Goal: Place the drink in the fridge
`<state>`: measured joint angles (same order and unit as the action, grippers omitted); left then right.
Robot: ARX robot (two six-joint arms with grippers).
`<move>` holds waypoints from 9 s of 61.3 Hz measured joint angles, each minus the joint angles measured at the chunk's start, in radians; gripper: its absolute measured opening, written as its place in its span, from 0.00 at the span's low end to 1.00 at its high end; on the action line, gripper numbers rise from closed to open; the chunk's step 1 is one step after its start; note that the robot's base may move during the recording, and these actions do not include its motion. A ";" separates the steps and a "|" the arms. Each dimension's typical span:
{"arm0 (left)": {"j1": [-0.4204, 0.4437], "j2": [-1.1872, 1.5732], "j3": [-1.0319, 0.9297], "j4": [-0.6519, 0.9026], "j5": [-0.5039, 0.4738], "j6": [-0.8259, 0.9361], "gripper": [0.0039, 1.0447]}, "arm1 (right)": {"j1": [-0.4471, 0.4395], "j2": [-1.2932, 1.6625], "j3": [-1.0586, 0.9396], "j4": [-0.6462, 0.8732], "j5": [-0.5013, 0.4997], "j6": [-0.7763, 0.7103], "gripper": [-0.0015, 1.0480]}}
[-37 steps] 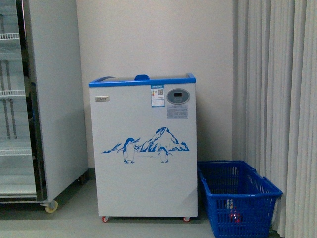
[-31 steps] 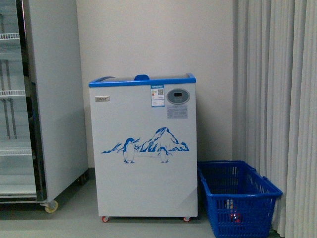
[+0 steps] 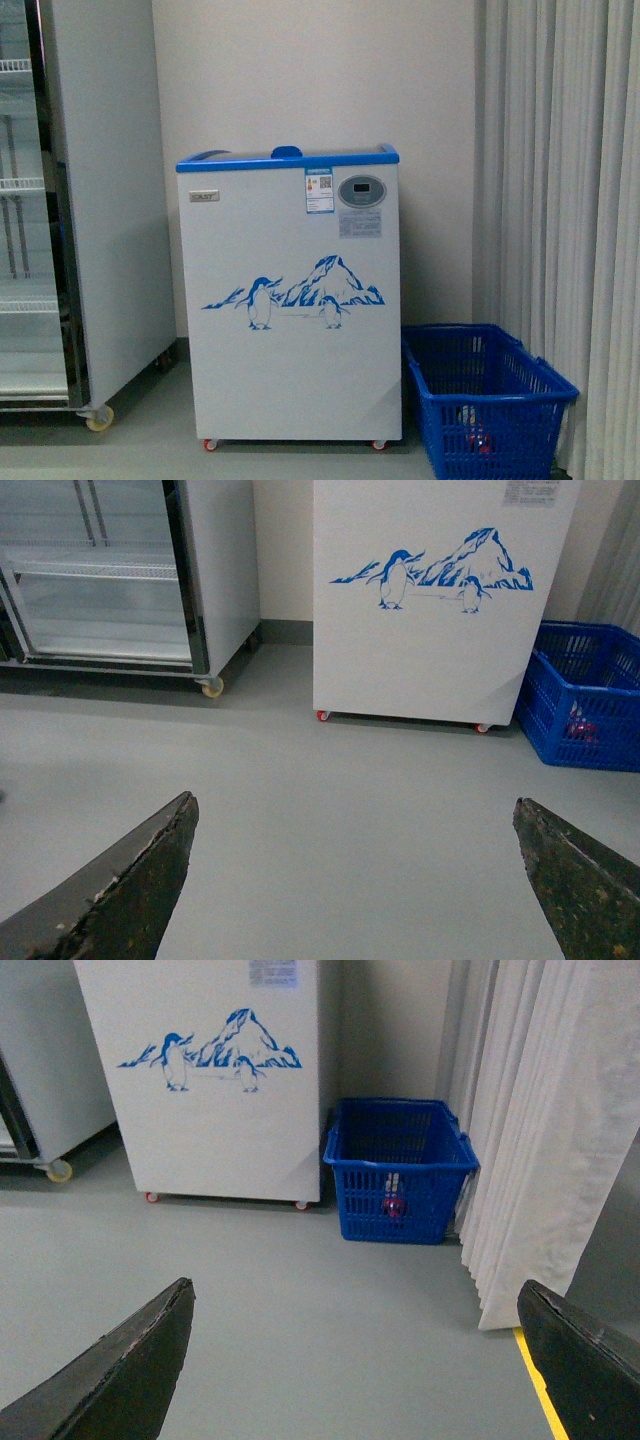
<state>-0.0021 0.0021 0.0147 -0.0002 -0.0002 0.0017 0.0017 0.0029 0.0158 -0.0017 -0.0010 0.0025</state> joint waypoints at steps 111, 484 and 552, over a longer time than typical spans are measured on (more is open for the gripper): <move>0.000 0.000 0.000 0.000 0.000 0.000 0.92 | 0.000 0.000 0.000 0.000 0.000 0.000 0.93; 0.000 0.000 0.000 0.000 0.000 0.000 0.92 | 0.224 0.348 0.461 -0.101 0.350 0.029 0.36; 0.000 0.000 0.000 0.000 0.000 0.000 0.92 | 0.224 0.349 0.461 -0.101 0.350 0.027 0.35</move>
<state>-0.0021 0.0025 0.0147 -0.0002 -0.0006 0.0021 0.2253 0.3515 0.4767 -0.1024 0.3492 0.0292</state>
